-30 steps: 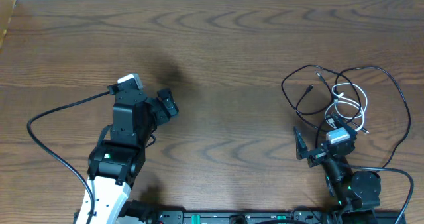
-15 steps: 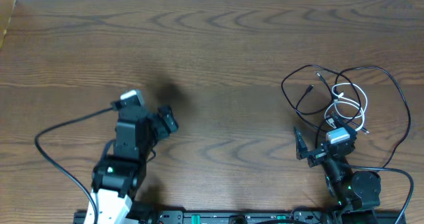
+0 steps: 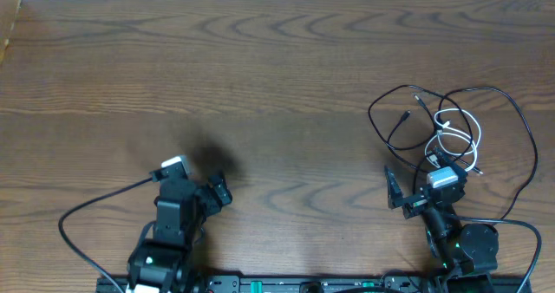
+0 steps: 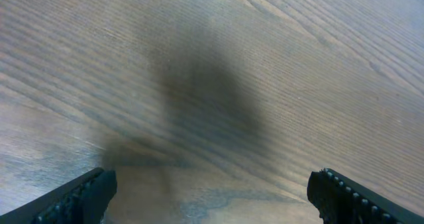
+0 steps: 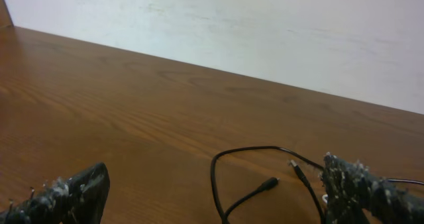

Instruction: Untangle cables

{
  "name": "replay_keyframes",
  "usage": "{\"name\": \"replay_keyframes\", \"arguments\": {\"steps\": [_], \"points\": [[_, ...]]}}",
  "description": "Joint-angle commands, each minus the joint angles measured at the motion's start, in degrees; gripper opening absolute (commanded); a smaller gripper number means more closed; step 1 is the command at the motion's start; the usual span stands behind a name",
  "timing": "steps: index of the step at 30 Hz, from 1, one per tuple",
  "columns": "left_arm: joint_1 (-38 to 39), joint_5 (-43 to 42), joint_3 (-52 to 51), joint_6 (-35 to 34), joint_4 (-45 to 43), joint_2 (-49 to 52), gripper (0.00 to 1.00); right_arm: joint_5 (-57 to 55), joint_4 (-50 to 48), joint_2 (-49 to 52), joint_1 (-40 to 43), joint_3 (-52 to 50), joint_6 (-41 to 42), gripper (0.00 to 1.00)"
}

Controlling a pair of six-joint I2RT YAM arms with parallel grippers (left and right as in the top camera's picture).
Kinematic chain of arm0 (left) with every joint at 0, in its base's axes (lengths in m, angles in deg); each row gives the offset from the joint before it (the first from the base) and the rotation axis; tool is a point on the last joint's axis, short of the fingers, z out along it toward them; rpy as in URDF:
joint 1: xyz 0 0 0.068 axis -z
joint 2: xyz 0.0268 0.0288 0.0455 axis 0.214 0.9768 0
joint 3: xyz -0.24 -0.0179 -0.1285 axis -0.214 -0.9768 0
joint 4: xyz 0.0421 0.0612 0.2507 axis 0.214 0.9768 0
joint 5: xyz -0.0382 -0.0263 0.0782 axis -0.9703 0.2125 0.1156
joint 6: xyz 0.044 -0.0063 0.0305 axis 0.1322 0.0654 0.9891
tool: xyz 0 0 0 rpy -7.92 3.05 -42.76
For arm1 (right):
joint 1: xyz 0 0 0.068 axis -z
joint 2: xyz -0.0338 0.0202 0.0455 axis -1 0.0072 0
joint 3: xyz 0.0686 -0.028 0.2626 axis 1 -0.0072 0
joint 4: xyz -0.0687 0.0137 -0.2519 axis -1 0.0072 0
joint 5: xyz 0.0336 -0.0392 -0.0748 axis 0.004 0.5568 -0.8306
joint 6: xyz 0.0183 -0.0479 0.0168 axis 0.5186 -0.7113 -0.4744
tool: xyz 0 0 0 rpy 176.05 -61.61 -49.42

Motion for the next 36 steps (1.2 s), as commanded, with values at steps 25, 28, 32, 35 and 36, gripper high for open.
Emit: {"name": "replay_keyframes", "arguments": {"steps": [25, 28, 32, 35, 36], "points": [[-0.48, -0.02, -8.52, 0.02, -0.63, -24.04, 0.98, -0.2, 0.22, -0.44, 0.39, -0.07, -0.79, 0.99], [-1.14, -0.02, -8.52, 0.04, -0.63, -25.35, 0.98, -0.22, 0.22, -0.44, 0.39, -0.07, -0.79, 0.99], [-3.19, -0.02, -8.52, 0.04, -0.63, -27.67, 0.98, -0.2, 0.22, -0.44, 0.39, -0.07, -0.79, 0.99], [-4.79, -0.02, -8.52, 0.04, -0.66, -29.0, 0.98, -0.2, 0.22, -0.44, 0.39, -0.07, -0.79, 0.99], [-5.16, -0.02, -8.52, 0.02, -0.66, -29.31, 0.98, -0.2, 0.22, -0.44, 0.39, -0.07, -0.79, 0.99]]}}
